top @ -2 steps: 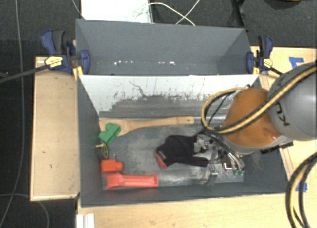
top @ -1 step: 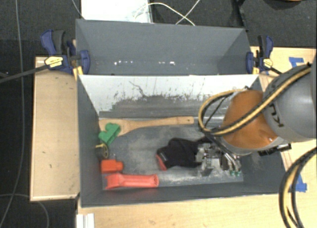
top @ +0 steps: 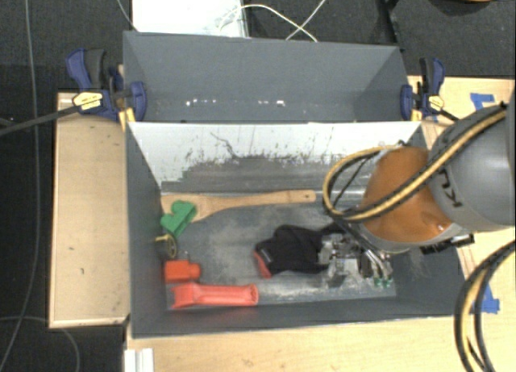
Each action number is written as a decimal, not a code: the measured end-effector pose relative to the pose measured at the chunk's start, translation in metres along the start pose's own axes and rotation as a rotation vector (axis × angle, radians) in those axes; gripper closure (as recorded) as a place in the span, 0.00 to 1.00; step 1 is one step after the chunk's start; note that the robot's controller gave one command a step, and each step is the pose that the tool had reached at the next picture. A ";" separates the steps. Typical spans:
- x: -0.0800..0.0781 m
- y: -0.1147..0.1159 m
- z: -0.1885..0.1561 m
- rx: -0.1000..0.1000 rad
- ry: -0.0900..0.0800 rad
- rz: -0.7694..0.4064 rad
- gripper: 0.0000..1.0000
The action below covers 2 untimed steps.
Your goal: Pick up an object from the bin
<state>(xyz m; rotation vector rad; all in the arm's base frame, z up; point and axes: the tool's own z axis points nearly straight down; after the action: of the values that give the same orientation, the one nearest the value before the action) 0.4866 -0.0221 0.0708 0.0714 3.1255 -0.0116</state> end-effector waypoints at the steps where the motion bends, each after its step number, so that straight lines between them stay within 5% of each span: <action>1: -0.019 0.010 -0.127 0.000 -0.002 -0.020 1.00; 2: -0.019 0.010 -0.127 0.000 -0.002 -0.021 1.00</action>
Offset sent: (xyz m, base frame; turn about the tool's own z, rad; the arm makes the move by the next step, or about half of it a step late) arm 0.0000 0.0000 0.0000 0.0000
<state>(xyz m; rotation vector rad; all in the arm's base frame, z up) 0.5040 -0.0122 0.1982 0.0380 3.1242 -0.0115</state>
